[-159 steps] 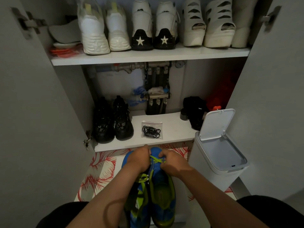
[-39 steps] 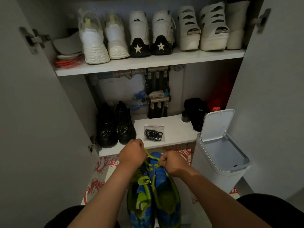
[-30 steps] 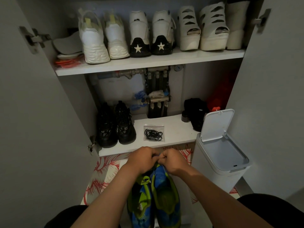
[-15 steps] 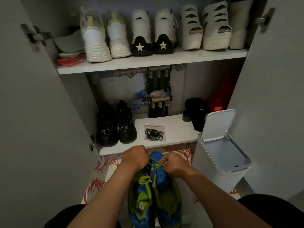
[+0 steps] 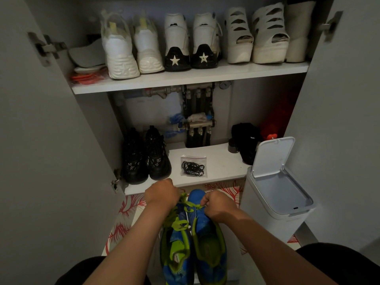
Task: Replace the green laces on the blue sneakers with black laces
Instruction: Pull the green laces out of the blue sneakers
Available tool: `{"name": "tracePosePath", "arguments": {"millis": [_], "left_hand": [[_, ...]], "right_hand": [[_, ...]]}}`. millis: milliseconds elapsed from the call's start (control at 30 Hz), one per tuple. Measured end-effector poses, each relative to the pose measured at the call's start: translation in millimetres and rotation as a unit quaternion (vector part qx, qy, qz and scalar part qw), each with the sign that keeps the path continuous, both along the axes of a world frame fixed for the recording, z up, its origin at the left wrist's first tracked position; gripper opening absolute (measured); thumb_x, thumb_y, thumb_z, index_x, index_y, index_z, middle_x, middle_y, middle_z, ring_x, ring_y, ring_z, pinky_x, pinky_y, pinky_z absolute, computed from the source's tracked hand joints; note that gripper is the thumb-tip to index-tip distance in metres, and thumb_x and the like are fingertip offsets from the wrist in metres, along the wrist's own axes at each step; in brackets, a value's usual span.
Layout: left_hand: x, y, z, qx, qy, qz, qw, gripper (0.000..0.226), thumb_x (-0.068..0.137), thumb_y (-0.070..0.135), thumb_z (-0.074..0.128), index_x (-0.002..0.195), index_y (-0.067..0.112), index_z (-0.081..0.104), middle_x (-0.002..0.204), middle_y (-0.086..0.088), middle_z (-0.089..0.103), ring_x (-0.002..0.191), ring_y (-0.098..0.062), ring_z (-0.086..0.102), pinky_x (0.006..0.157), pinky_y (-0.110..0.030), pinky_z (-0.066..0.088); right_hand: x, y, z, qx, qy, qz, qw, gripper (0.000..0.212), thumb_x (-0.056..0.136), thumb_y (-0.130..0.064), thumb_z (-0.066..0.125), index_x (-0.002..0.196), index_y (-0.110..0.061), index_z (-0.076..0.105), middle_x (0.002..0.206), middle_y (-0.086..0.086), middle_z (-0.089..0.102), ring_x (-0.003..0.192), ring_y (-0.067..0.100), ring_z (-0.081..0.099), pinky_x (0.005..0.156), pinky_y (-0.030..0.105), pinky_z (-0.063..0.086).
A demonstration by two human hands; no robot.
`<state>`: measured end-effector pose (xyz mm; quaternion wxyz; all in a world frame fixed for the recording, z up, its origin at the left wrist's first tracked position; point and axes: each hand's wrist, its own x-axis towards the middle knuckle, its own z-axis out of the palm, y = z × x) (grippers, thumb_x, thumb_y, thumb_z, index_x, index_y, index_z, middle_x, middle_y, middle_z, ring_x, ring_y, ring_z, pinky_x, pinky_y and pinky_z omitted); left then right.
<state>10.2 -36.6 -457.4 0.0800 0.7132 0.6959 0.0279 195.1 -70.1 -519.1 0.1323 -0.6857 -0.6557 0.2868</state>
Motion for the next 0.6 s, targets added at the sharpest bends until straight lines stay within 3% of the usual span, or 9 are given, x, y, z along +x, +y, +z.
{"name": "tracePosePath", "arguments": {"millis": [67,167,233,300,367,433,467,533,600], "left_hand": [[3,-3,-1,-0.014,-0.010,-0.024,1.000,0.030,0.095,0.026,0.045,0.119,0.017,0.060,0.122,-0.009,0.064,0.111,-0.027,0.060,0.081,-0.033,0.043],[8,-4,7,0.066,-0.063,-0.004,0.996,0.023,0.097,0.023,0.043,0.111,0.015,0.059,0.107,-0.009,0.068,0.098,-0.030,0.063,0.076,-0.034,0.046],[5,1,11,0.137,-0.143,0.057,0.979,0.017,0.100,0.019,0.039,0.107,0.013,0.054,0.096,-0.011,0.068,0.085,-0.032,0.063,0.066,-0.034,0.043],[-5,7,12,0.163,-0.196,0.112,0.960,0.016,0.100,0.018,0.038,0.108,0.011,0.051,0.097,-0.013,0.066,0.082,-0.031,0.058,0.063,-0.034,0.041],[-14,10,9,0.144,-0.125,0.118,0.974,0.028,0.098,0.023,0.045,0.123,0.011,0.049,0.119,-0.015,0.058,0.105,-0.031,0.051,0.076,-0.039,0.044],[-19,9,1,0.104,-0.004,0.068,0.992,0.052,0.094,0.032,0.053,0.141,0.015,0.039,0.140,-0.013,0.041,0.125,-0.031,0.037,0.095,-0.042,0.040],[-18,8,-4,0.087,0.011,0.025,0.996,0.056,0.093,0.034,0.055,0.144,0.018,0.038,0.143,-0.011,0.038,0.128,-0.031,0.034,0.100,-0.041,0.038],[-10,7,-12,0.035,-0.054,-0.069,0.996,0.045,0.094,0.033,0.056,0.138,0.024,0.052,0.139,-0.007,0.047,0.128,-0.027,0.039,0.104,-0.039,0.041],[0,1,-18,-0.061,-0.147,-0.139,0.977,0.027,0.092,0.030,0.059,0.117,0.025,0.068,0.124,-0.002,0.061,0.115,-0.020,0.055,0.099,-0.034,0.046]], "right_hand": [[-2,1,0,0.018,-0.014,0.010,1.000,0.032,0.084,-0.013,0.068,0.113,-0.027,0.070,0.119,-0.005,0.065,0.109,0.015,0.062,0.089,0.020,0.047],[-3,1,1,0.027,-0.019,0.030,0.999,0.044,0.087,-0.020,0.069,0.130,-0.028,0.062,0.132,-0.001,0.058,0.118,0.018,0.059,0.100,0.029,0.048],[-4,1,3,0.028,-0.023,0.042,0.998,0.044,0.087,-0.020,0.069,0.130,-0.028,0.062,0.132,0.000,0.059,0.118,0.017,0.059,0.100,0.029,0.048],[-4,1,4,0.037,-0.036,0.048,0.997,0.037,0.087,-0.019,0.068,0.122,-0.028,0.066,0.129,-0.002,0.062,0.113,0.016,0.060,0.095,0.025,0.047],[-5,1,5,0.041,-0.046,0.050,0.997,0.032,0.087,-0.019,0.067,0.117,-0.029,0.069,0.126,-0.004,0.064,0.111,0.016,0.061,0.092,0.023,0.047],[-6,1,6,0.039,-0.061,0.051,0.996,0.030,0.088,-0.018,0.066,0.116,-0.028,0.071,0.126,-0.005,0.065,0.112,0.016,0.062,0.093,0.024,0.047],[-7,1,7,0.039,-0.072,0.054,0.995,0.030,0.089,-0.019,0.065,0.116,-0.027,0.072,0.126,-0.005,0.066,0.112,0.017,0.062,0.094,0.025,0.048],[-10,2,10,0.040,-0.095,0.064,0.993,0.029,0.091,-0.020,0.064,0.118,-0.026,0.072,0.127,-0.003,0.066,0.112,0.020,0.063,0.095,0.028,0.050],[-14,2,13,0.044,-0.126,0.071,0.988,0.029,0.092,-0.019,0.063,0.119,-0.026,0.072,0.126,0.000,0.066,0.111,0.022,0.063,0.094,0.030,0.052]]}}
